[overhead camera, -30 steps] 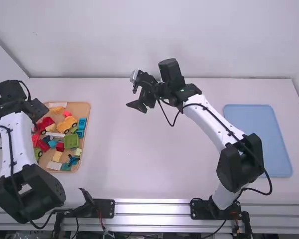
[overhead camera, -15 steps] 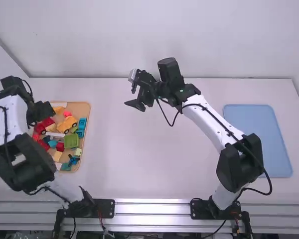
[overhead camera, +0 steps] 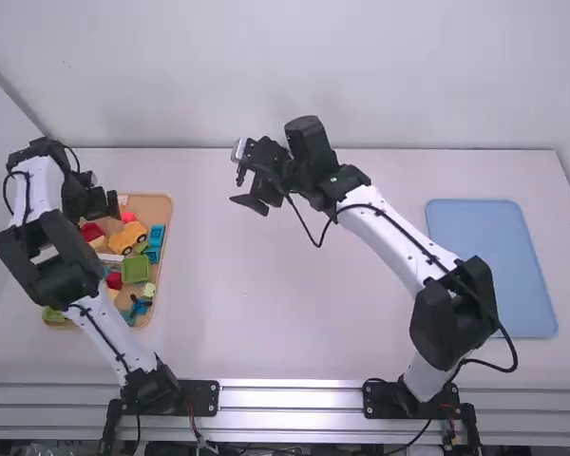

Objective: Assemble lego blocks to make yellow taxi

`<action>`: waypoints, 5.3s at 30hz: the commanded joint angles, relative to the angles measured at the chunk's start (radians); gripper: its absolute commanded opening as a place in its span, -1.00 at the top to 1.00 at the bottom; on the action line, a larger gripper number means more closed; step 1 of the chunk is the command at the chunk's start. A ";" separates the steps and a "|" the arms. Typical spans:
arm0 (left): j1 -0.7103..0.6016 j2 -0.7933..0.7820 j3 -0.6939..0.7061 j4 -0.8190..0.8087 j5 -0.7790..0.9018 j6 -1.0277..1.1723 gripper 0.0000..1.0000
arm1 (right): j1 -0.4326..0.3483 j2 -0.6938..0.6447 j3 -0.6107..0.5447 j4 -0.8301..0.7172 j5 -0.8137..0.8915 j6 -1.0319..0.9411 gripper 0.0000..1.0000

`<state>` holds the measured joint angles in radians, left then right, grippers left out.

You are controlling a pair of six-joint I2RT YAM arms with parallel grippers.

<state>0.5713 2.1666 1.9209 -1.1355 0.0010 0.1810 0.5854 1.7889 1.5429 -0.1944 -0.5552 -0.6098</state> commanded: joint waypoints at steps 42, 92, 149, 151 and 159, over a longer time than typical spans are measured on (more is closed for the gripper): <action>-0.042 0.064 -0.227 0.170 0.026 0.824 -0.69 | -0.005 -0.039 -0.006 0.000 0.063 0.037 -0.97; -0.397 -0.224 -0.249 0.090 0.122 0.803 0.53 | -0.118 -0.090 -0.005 -0.093 0.130 0.097 -0.97; -0.978 -0.395 -0.601 0.482 0.105 0.624 -0.98 | -0.320 -0.526 -0.525 0.137 0.006 0.142 -0.97; -0.903 -0.454 -0.601 0.488 0.136 0.605 -0.98 | -0.302 -0.502 -0.525 0.174 0.002 0.143 -0.97; -0.650 -0.621 -0.601 0.571 0.136 0.248 -0.98 | -0.260 -0.379 -0.525 0.380 0.000 0.246 -0.97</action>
<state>-0.1333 1.6005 1.2987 -0.5610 0.1242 0.5785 0.3153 1.3808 1.0233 0.1711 -0.5472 -0.4164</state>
